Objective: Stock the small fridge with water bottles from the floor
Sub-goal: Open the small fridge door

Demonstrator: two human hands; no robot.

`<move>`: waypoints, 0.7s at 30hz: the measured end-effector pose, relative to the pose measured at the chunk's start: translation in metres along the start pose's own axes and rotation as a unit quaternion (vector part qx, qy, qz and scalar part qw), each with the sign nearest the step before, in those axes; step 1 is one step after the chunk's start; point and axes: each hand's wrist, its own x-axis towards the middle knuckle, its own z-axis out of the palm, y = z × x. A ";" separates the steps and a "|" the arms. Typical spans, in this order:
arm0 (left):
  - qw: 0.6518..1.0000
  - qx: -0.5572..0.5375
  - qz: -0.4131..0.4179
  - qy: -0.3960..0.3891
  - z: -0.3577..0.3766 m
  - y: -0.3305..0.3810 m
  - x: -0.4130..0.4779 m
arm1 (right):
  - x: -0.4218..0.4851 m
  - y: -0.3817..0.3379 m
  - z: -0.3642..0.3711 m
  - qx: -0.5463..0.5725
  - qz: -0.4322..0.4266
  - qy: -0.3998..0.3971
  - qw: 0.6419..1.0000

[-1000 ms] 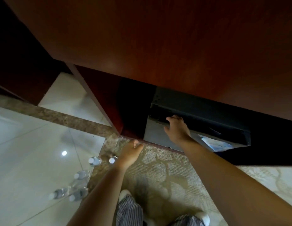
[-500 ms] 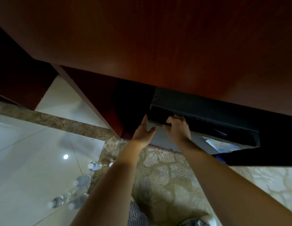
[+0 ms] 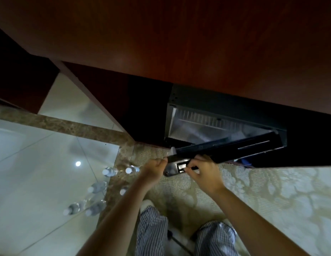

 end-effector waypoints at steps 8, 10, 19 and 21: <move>0.984 0.069 -0.095 -0.136 0.051 -0.026 -0.045 | -0.097 0.031 0.012 -0.028 0.027 0.074 0.996; 0.981 0.100 -0.082 -0.145 0.068 -0.018 -0.057 | -0.119 0.039 0.011 -0.035 0.067 0.088 0.993; 0.969 0.088 0.005 -0.229 0.174 0.048 -0.076 | -0.179 0.088 -0.013 -0.056 0.252 0.105 0.960; 0.967 0.092 0.019 -0.238 0.194 0.067 -0.081 | -0.190 0.099 -0.022 -0.066 0.267 0.106 0.955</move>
